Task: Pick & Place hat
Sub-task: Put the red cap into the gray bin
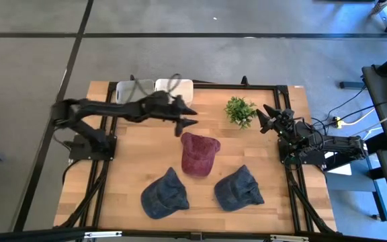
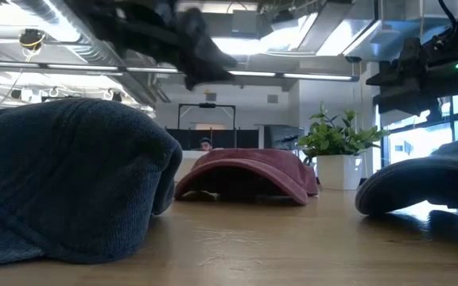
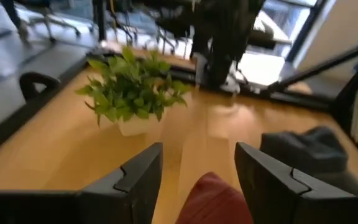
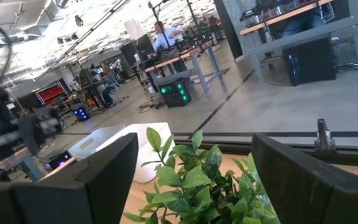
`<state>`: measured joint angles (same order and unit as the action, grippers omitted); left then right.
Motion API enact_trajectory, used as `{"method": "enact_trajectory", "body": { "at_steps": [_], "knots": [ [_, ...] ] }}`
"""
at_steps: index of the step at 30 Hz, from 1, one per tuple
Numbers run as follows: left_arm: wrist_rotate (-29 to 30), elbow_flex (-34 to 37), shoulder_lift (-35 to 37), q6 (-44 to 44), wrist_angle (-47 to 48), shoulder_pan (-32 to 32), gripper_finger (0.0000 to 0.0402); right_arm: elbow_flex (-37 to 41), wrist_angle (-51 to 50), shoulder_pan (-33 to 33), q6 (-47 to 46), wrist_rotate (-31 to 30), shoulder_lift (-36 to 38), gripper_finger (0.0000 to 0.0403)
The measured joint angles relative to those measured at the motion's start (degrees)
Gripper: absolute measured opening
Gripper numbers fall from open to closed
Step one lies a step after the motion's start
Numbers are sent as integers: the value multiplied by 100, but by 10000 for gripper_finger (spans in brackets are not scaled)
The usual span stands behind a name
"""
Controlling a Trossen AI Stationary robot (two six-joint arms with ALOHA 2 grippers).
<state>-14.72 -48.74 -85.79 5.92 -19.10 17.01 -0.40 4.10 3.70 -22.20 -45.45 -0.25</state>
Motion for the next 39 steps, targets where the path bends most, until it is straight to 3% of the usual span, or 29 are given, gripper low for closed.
{"method": "enact_trajectory", "body": {
  "at_steps": [3,8,14,17,23,39],
  "knots": [
    [-320,-336,-715,-163,7,-65,196,0,1,0,4,0,0,314],
    [-310,-622,-1643,-462,4,-232,196,0,0,-2,7,0,0,314],
    [-299,-683,-2235,-708,23,-363,196,0,0,0,15,0,0,314],
    [-180,-683,-2393,-922,114,-413,196,0,0,0,15,2,0,314],
    [903,-683,-2506,-1302,397,-535,196,0,0,-1,15,7,0,314],
    [739,-684,-2504,-910,1143,-600,193,0,2,0,15,9,0,314]
  ]
}}
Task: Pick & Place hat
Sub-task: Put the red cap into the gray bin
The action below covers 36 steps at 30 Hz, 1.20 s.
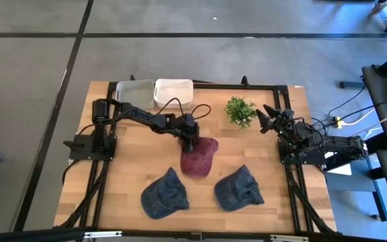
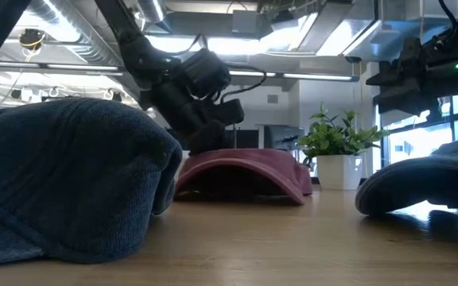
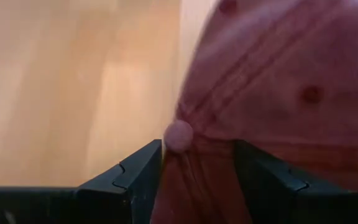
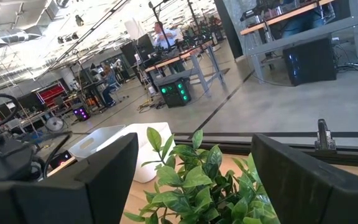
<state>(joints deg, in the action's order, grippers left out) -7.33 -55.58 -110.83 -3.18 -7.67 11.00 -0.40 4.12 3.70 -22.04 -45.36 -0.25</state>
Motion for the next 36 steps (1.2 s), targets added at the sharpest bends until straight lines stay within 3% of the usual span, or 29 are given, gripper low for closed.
{"method": "enact_trajectory", "body": {
  "at_steps": [6,22,29,36],
  "knots": [
    [24,-13,17,322,192,-11,162,0,-2,0,2,-2,0,314],
    [358,-4,20,152,175,-46,13,0,-2,-2,4,-3,0,314],
    [283,29,321,398,282,-41,6,0,-2,-2,4,-4,-1,314],
    [255,18,1629,452,949,-41,5,0,-2,0,4,-4,-2,314]
  ]
}}
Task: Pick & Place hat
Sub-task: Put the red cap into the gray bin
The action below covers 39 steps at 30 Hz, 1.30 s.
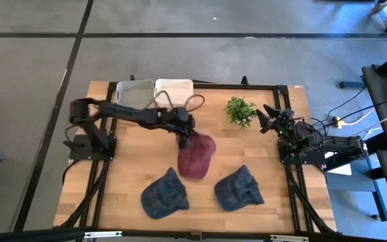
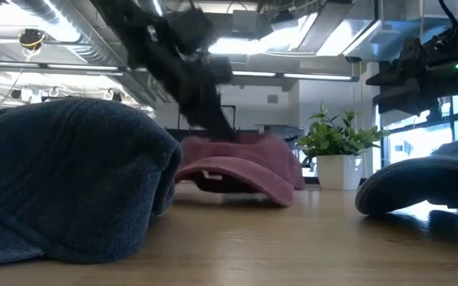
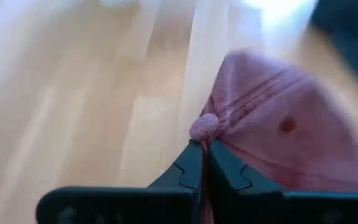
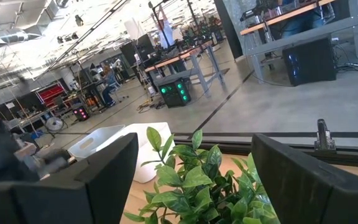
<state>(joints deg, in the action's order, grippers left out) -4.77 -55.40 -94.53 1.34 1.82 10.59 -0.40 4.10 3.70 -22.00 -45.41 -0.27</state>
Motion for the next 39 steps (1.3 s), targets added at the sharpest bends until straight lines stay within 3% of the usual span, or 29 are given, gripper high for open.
{"method": "enact_trajectory", "body": {
  "at_steps": [8,12,21,26,32,39],
  "knots": [
    [84,-4,1866,-89,806,126,4,0,0,-2,17,-3,0,314],
    [106,-4,2622,-690,1085,331,5,0,-2,0,137,-4,0,314],
    [950,-9,3940,-1453,2115,1306,5,1,-2,-2,122,-4,0,314],
    [1440,-9,4372,-2005,2734,1990,5,0,-2,-1,114,-4,0,314],
    [2197,-13,4500,-3227,2850,2791,4,0,-3,-1,109,-4,0,314],
    [2151,-13,4344,-3931,2906,3570,4,2,-2,-2,107,-4,0,314]
  ]
}}
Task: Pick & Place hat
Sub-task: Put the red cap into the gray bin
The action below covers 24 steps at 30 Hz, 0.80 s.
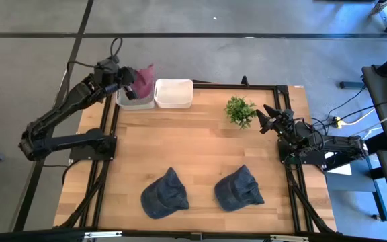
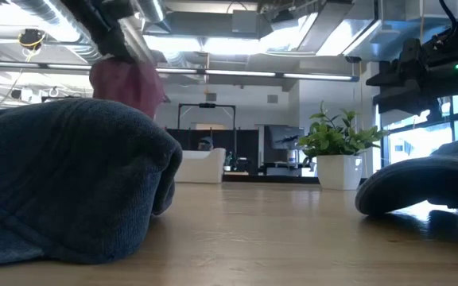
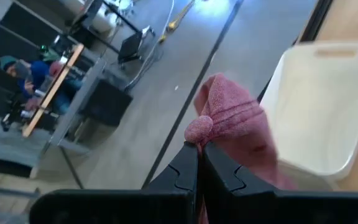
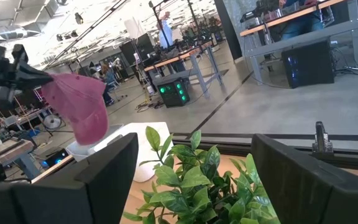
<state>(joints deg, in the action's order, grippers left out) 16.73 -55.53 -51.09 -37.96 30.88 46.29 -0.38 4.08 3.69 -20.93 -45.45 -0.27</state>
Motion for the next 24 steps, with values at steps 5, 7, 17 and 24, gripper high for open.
{"method": "enact_trajectory", "body": {
  "at_steps": [5,7,17,24],
  "knots": [
    [-4,-2,-266,-382,168,358,4,0,-1,0,-68,0,0,314],
    [-50,-2,-404,-482,219,484,5,-2,0,0,-149,0,0,314],
    [-308,-4,-1198,-1180,63,877,5,0,0,0,-140,0,0,314],
    [-145,-2,-1613,-1226,-434,1014,6,0,0,1,-135,0,0,314]
  ]
}}
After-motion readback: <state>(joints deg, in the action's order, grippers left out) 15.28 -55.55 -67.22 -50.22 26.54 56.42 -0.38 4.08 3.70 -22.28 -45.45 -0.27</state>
